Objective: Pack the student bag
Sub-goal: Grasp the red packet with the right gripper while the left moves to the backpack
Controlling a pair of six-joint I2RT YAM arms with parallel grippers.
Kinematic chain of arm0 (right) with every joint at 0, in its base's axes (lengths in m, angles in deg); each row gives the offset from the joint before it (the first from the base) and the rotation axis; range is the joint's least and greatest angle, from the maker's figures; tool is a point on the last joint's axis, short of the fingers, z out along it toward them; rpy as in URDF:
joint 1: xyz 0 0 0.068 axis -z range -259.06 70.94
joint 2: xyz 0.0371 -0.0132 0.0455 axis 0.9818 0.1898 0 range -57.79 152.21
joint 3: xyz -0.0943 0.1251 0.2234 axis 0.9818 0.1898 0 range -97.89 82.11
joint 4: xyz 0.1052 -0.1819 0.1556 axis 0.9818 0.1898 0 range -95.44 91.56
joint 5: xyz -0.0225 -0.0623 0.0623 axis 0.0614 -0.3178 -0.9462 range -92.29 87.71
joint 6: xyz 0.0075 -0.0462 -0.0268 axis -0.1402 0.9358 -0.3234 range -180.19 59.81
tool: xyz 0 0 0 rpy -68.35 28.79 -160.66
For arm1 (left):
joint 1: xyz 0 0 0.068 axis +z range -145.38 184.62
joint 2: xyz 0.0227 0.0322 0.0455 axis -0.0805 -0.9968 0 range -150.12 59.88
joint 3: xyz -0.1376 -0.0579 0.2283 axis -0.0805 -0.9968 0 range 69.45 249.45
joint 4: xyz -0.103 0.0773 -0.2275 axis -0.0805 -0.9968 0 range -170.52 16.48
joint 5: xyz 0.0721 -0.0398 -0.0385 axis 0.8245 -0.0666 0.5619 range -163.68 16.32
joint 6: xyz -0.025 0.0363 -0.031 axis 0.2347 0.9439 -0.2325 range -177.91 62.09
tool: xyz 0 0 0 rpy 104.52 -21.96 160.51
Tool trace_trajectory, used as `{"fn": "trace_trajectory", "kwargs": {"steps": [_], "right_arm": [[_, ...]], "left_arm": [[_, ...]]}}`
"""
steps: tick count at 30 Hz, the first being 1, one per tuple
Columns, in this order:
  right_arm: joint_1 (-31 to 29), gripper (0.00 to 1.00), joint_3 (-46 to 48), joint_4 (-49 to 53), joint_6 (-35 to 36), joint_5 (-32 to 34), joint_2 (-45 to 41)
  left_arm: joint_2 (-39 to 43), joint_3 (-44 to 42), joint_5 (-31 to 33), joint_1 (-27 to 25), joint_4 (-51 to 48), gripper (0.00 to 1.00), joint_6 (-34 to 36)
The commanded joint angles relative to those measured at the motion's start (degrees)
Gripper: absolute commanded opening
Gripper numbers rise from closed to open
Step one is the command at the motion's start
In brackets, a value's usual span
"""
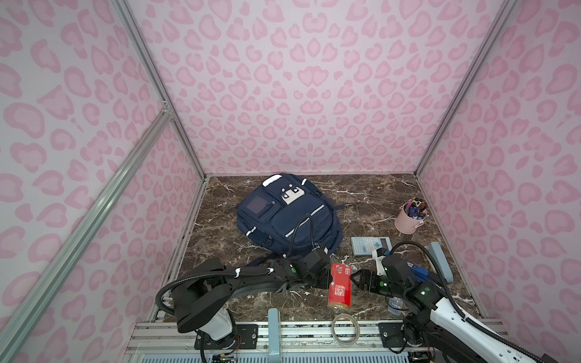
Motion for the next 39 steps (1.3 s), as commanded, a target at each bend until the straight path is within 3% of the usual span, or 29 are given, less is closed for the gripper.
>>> {"fn": "trace_trajectory", "kwargs": {"steps": [1,8,19,21,25,29,31,36,39], "right_arm": [[-0.07,0.86,1.69,-6.99,-1.65,-2.39,1.35],[-0.51,0.79,3.55,-15.09,-2.61,-4.92,8.45],[-1.32,0.73,4.60,-26.99,-3.64,-9.88,20.71],[-1.40,0.68,4.53,-29.27,-2.59,-11.95,22.14],[-1.42,0.47,4.59,-31.66,-1.42,-13.07,23.59],[-1.30,0.12,3.77,-28.01,0.17,-10.98,22.85],[-1.30,0.00,3.28,-25.22,0.54,-9.58,21.07],[-0.38,0.00,-0.45,-15.21,2.21,-8.01,12.59],[0.71,0.00,-2.91,-8.10,3.26,-2.80,4.32]], "left_arm": [[-2.80,1.28,1.47,-0.38,1.73,0.25,-1.21],[-5.03,0.81,3.48,-0.73,0.55,0.15,-1.91],[-10.49,-1.77,2.64,-0.68,4.37,0.10,-3.72],[-10.84,-1.82,2.89,-0.73,4.39,0.10,-3.80],[-10.91,-1.06,3.32,-0.76,3.34,0.10,-3.59],[-10.03,0.09,4.05,-0.74,1.54,0.10,-3.19],[-9.27,0.68,4.52,-0.76,0.53,0.10,-3.06],[-3.21,3.19,4.79,-0.70,-4.55,0.17,-0.45],[3.76,6.25,6.02,-0.74,-9.43,0.33,3.88]]}}
